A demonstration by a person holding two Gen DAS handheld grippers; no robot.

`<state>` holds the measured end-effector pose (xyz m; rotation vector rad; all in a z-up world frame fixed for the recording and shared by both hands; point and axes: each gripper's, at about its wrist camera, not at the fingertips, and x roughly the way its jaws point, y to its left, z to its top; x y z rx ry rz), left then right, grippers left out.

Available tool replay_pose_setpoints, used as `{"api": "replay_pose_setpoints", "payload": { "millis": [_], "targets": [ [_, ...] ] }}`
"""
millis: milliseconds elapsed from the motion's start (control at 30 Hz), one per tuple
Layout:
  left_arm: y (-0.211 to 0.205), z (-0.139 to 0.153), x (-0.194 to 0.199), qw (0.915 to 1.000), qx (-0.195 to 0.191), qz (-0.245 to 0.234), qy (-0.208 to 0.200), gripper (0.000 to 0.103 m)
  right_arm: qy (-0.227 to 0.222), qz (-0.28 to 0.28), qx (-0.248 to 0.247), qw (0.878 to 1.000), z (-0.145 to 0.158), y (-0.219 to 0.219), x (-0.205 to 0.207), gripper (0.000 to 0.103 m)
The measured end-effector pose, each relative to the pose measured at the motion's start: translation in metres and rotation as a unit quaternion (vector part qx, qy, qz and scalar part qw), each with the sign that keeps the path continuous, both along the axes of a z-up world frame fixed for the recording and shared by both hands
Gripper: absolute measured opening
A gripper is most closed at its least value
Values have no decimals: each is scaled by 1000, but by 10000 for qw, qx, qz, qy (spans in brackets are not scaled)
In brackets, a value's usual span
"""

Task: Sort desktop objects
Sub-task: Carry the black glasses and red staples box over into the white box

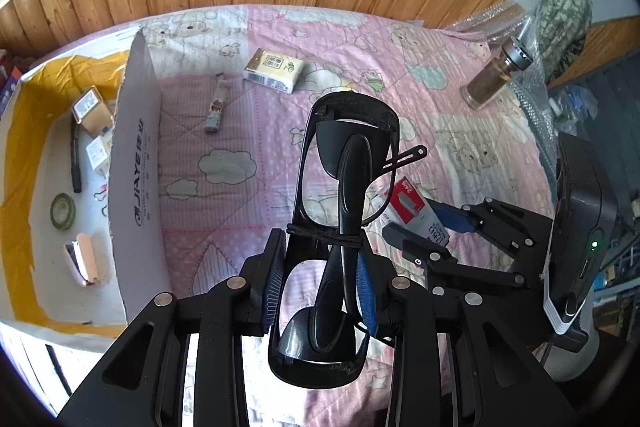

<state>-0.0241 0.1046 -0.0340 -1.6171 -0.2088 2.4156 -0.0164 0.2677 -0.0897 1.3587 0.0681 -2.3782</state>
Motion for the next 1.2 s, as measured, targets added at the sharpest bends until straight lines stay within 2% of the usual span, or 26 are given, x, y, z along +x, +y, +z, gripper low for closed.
{"api": "replay_pose_setpoints", "payload": {
  "millis": [600, 1200],
  "targets": [
    [-56, 37, 59, 9962, 310, 727, 369, 33, 376, 556, 109, 9977, 31, -34, 36, 39],
    [-121, 65, 81, 9861, 237, 1509, 660, 33, 775, 1452, 16, 9864, 63, -90, 40, 39]
  ]
}}
